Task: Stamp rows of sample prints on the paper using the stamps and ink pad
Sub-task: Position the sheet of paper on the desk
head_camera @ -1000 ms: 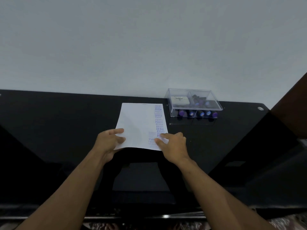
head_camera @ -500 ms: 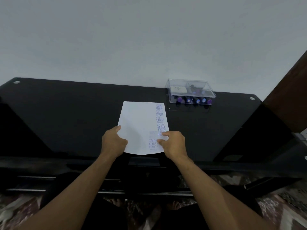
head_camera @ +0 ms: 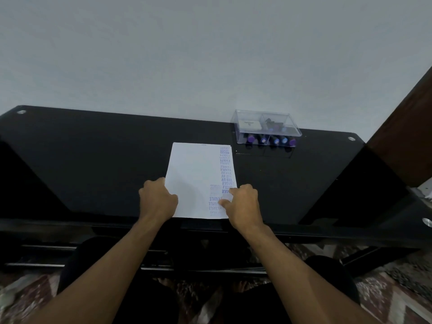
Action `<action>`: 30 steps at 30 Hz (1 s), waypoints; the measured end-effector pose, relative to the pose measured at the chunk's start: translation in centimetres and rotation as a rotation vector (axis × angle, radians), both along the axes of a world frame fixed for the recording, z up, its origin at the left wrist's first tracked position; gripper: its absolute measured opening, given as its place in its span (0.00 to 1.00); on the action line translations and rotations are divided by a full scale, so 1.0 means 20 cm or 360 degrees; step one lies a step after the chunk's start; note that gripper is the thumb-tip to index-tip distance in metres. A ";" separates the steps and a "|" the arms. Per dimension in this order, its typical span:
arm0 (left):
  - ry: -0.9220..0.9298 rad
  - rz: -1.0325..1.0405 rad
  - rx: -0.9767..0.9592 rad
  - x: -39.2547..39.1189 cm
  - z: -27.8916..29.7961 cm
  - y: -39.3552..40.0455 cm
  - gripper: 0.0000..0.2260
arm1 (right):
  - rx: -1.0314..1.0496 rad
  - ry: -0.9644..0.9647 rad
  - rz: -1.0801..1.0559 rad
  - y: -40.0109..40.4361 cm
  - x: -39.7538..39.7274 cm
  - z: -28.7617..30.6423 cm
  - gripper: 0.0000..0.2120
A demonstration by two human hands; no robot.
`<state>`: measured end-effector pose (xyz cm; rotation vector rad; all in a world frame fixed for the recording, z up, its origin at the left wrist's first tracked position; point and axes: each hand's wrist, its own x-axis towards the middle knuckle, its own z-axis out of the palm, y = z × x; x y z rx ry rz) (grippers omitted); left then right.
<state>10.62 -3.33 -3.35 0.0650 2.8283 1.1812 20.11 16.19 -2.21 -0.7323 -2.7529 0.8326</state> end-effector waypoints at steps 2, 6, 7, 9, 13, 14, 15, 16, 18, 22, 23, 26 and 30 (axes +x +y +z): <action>-0.0012 -0.0028 0.0027 0.01 0.01 0.00 0.06 | 0.0058 -0.0027 0.0001 -0.01 -0.01 0.01 0.21; -0.0122 -0.0036 0.0112 0.00 0.01 0.01 0.27 | 0.0087 -0.0082 -0.0008 -0.02 -0.02 0.01 0.19; -0.0123 -0.0032 0.0128 0.00 0.01 0.01 0.27 | 0.0144 -0.0105 0.0008 -0.02 -0.02 0.00 0.17; -0.0088 -0.0046 0.0082 0.00 0.00 0.00 0.27 | 0.0237 -0.0135 0.0030 -0.03 -0.02 -0.01 0.14; -0.0077 -0.0053 0.0020 0.00 -0.02 0.00 0.25 | 0.0276 -0.0150 0.0070 -0.02 -0.02 -0.01 0.14; -0.0071 -0.0054 0.0019 0.01 -0.02 0.00 0.25 | 0.0281 -0.0154 0.0086 -0.02 -0.02 -0.01 0.14; -0.0067 -0.0056 0.0023 0.01 -0.02 0.00 0.25 | 0.0288 -0.0164 0.0104 -0.01 -0.02 -0.01 0.15; -0.0059 -0.0057 0.0020 0.01 -0.02 0.00 0.25 | 0.0294 -0.0177 0.0121 -0.01 -0.02 -0.01 0.15; -0.0054 -0.0067 -0.0012 0.01 -0.02 0.00 0.24 | 0.0310 -0.0209 0.0150 0.00 -0.02 0.01 0.16; 0.0011 -0.0106 -0.0162 0.00 0.04 0.04 0.23 | 0.0345 -0.0164 0.0170 0.05 -0.02 0.06 0.22; 0.0055 -0.0123 -0.0194 -0.01 0.06 0.05 0.23 | 0.0344 -0.0144 0.0162 0.07 -0.03 0.08 0.24; 0.0192 -0.0236 -0.0230 -0.05 0.10 0.14 0.24 | 0.0331 -0.0103 0.0121 0.16 -0.06 0.13 0.31; 0.0381 -0.0384 -0.0243 -0.15 0.19 0.36 0.25 | 0.0297 -0.0025 0.0003 0.34 -0.16 0.19 0.36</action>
